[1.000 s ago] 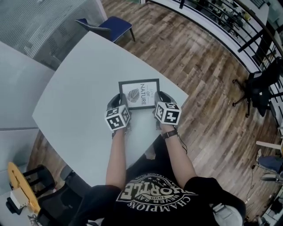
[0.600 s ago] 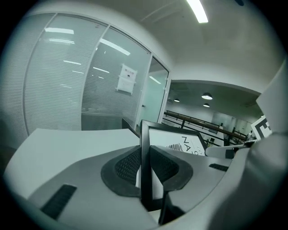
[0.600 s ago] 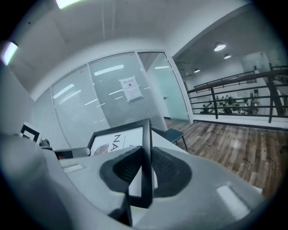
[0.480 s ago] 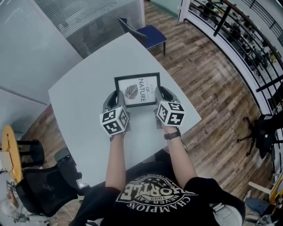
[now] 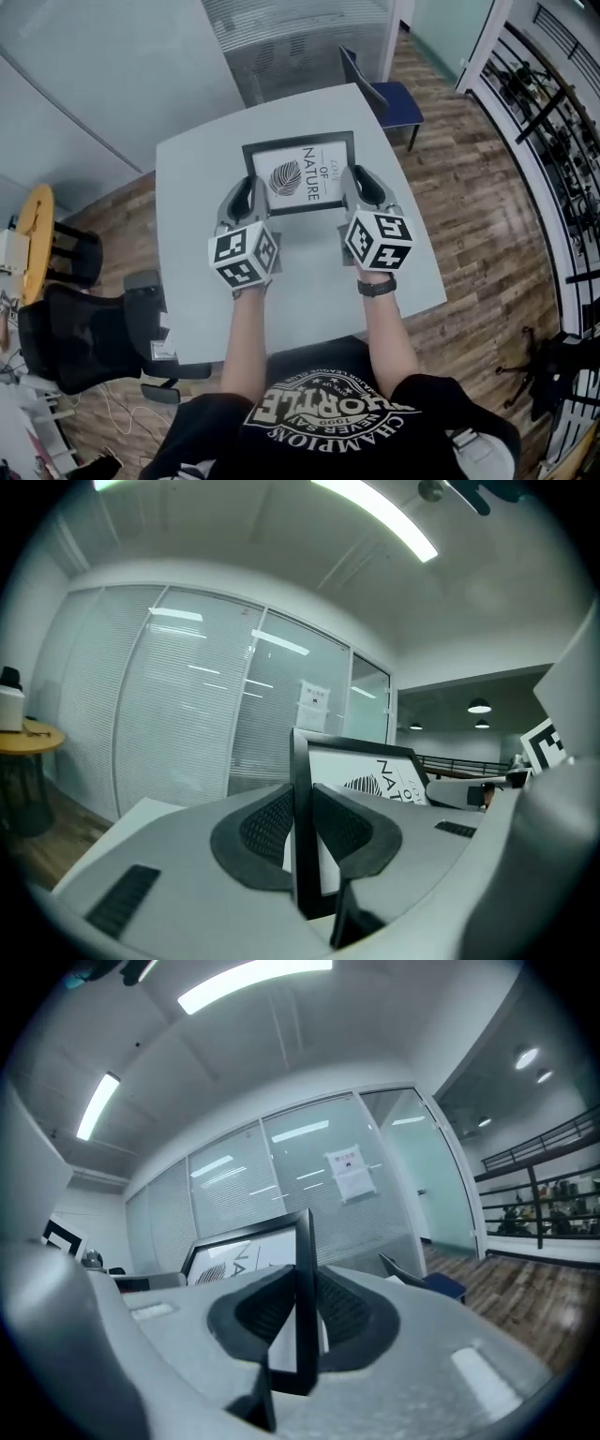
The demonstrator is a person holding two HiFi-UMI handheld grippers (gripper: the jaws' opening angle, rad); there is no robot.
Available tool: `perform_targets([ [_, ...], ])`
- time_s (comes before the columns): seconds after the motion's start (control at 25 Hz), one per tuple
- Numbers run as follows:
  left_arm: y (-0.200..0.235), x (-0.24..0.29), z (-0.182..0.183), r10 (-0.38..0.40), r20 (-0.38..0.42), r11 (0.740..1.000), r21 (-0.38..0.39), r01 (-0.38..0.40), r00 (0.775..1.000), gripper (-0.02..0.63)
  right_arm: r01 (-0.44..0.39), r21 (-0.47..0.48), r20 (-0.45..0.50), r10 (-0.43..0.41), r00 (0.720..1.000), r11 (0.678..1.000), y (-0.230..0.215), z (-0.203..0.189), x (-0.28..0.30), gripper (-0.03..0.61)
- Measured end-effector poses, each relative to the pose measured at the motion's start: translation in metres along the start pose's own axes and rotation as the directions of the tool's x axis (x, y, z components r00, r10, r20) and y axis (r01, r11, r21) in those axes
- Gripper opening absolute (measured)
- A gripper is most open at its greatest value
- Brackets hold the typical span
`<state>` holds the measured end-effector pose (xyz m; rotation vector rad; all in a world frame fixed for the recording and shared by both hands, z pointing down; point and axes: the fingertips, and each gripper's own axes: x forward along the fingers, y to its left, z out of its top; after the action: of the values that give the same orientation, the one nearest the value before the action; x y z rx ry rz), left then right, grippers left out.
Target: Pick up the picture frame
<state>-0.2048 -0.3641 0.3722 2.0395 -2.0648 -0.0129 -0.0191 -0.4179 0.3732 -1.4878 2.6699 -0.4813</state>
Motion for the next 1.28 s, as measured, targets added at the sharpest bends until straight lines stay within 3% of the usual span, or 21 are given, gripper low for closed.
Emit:
perform_targets([
  [0.36, 0.066, -0.065, 0.064, 0.147, 0.157, 0.988, 0.024, -0.153, 0.977, 0.069, -0.199, -0.032, 0.064, 0.201, 0.977, 0.979, 0.101, 0.031, 0.021, 0.067],
  [0.68, 0.108, -0.107, 0.096, 0.171, 0.247, 0.983, 0.021, -0.181, 0.954, 0.069, -0.282, -0.094, 0.117, 0.292, 0.949, 0.955, 0.167, 0.049, 0.019, 0.067],
  [0.96, 0.109, -0.113, 0.096, 0.167, 0.25, 0.983, 0.03, -0.18, 0.954, 0.069, -0.274, -0.118, 0.105, 0.286, 0.952, 0.954, 0.171, 0.046, 0.017, 0.066],
  [1.28, 0.095, -0.109, 0.088, 0.091, 0.245, 0.994, 0.037, -0.104, 0.965, 0.069, -0.225, -0.097, 0.109, 0.235, 0.966, 0.97, 0.154, 0.039, 0.008, 0.066],
])
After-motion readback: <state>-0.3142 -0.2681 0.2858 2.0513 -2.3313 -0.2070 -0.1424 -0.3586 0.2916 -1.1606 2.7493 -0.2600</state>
